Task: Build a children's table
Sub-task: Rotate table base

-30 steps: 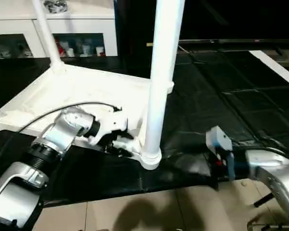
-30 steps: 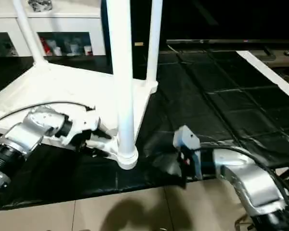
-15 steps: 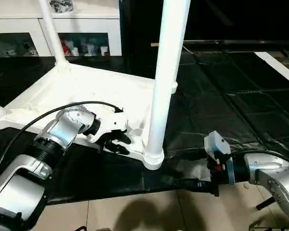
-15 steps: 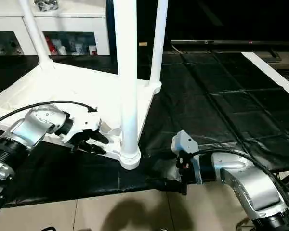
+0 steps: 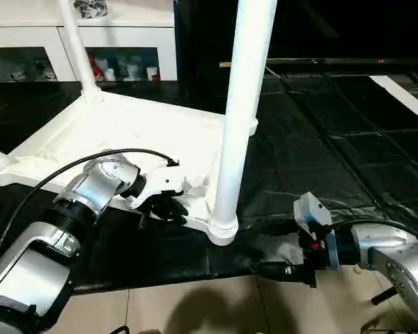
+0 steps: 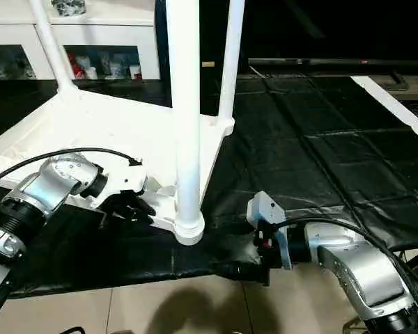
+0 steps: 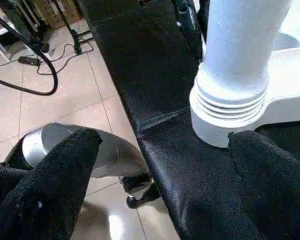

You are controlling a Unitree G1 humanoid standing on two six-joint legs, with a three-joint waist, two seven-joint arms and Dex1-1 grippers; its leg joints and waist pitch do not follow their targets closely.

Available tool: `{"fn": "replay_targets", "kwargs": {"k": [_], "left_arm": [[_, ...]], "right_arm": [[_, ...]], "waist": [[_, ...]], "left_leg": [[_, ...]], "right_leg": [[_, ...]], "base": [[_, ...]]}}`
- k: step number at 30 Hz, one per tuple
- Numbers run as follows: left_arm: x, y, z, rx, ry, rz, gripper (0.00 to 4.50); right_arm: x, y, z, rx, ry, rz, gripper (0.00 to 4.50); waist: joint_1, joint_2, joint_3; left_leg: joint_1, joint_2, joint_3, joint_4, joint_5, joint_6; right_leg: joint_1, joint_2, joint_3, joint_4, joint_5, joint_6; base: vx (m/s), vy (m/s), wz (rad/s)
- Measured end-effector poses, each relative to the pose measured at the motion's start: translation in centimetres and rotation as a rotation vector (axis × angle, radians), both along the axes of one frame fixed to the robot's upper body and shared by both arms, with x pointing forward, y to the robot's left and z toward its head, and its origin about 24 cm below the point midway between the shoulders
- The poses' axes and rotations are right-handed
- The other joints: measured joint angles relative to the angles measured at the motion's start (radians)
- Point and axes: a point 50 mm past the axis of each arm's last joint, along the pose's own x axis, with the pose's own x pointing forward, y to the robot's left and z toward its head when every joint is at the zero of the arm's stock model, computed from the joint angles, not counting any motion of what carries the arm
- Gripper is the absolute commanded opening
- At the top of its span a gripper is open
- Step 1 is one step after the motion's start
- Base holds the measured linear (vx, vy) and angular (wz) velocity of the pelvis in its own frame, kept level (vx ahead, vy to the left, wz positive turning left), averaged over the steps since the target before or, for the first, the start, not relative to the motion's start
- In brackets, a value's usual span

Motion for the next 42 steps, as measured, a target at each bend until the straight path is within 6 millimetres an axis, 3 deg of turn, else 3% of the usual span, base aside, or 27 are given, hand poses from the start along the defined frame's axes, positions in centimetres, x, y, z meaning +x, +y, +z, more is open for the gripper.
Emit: {"fn": "replay_targets", "kwargs": {"k": [4, 8, 15, 24, 28, 32, 38, 39, 42], "left_arm": [[0.2, -0.7, -0.3, -0.016, 0.037, 0.051, 0.03], [0.3, -1.7, -0.5, -0.058, 0.08, 0.113, 0.01], [1.1, -2.9, -0.9, -0.115, 0.041, 0.272, 0.01], [1.3, -3.1, -0.9, -0.102, -0.003, 0.356, 0.01], [1.8, -2.6, -0.8, -0.08, -0.041, 0.405, 0.01], [1.6, -1.7, -0.6, -0.083, -0.077, 0.347, 0.01], [0.8, -1.0, -0.6, -0.111, -0.04, 0.24, 0.01], [0.8, -1.2, -0.7, -0.12, -0.037, 0.241, 0.44], [0.7, -1.2, -0.7, -0.127, -0.028, 0.234, 0.58]], "right_arm": [[0.1, 0.2, 0.0, 0.007, -0.012, -0.013, 4.5], [0.4, 0.3, 0.0, 0.01, -0.026, -0.04, 4.5], [1.4, 0.2, -0.1, 0.001, -0.063, -0.102, 4.5], [2.7, 0.0, -0.4, -0.019, -0.11, -0.217, 4.5], [3.1, 0.0, -0.3, -0.018, -0.121, -0.237, 4.5], [3.2, 0.0, -0.2, -0.016, -0.128, -0.242, 4.5], [3.2, -0.2, -0.3, -0.016, -0.126, -0.251, 4.5], [3.3, -0.3, -0.3, -0.015, -0.128, -0.254, 4.5], [3.3, -0.4, -0.2, -0.016, -0.131, -0.261, 4.5]], "waist": [[0.0, 0.002, -0.001], [-0.013, 0.002, -0.001], [-0.016, 0.003, -0.001], [-0.021, 0.003, -0.001], [-0.031, 0.003, -0.001], [-0.043, 0.003, -0.001], [-0.031, 0.004, -0.002], [-0.026, 0.004, -0.002], [-0.018, 0.004, -0.001]], "left_leg": [[0.001, -0.001, 0.0, 0.0, 0.0, 0.0], [0.0, 0.0, 0.0, 0.0, 0.0, 0.0], [0.0, 0.0, 0.0, 0.0, 0.0, 0.0], [0.0, 0.0, 0.001, 0.0, 0.0, 0.001], [0.0, -0.001, 0.001, 0.0, 0.0, 0.001], [-0.001, -0.001, 0.0, -0.001, 0.0, 0.001], [-0.003, 0.0, 0.0, -0.004, -0.001, 0.002], [-0.002, 0.0, 0.0, -0.003, -0.002, 0.002], [-0.002, 0.0, 0.0, -0.003, -0.002, 0.003]], "right_leg": [[0.001, -0.001, 0.0, -0.001, 0.0, 0.0], [0.0, -0.001, 0.0, -0.001, 0.0, 0.0], [0.0, 0.0, -0.001, -0.001, 0.0, 0.0], [-0.001, 0.0, -0.001, -0.001, 0.0, 0.0], [-0.001, 0.0, -0.001, -0.001, 0.0, 0.0], [-0.002, 0.001, -0.002, -0.002, 0.0, 0.0], [-0.002, 0.0, -0.002, -0.007, 0.001, -0.001], [-0.002, 0.0, -0.002, -0.007, 0.002, -0.003], [-0.002, 0.0, -0.002, -0.008, 0.003, -0.006]], "base": [[0.0, 0.0, 0.0], [0.0, 0.0, 0.0], [0.0, 0.0, 0.0], [0.0, 0.0, 0.0], [0.0, 0.0, 0.0], [0.0, 0.0, 0.0], [0.0, 0.0, 0.0], [0.0, 0.0, 0.0], [0.0, 0.0, 0.0]]}}
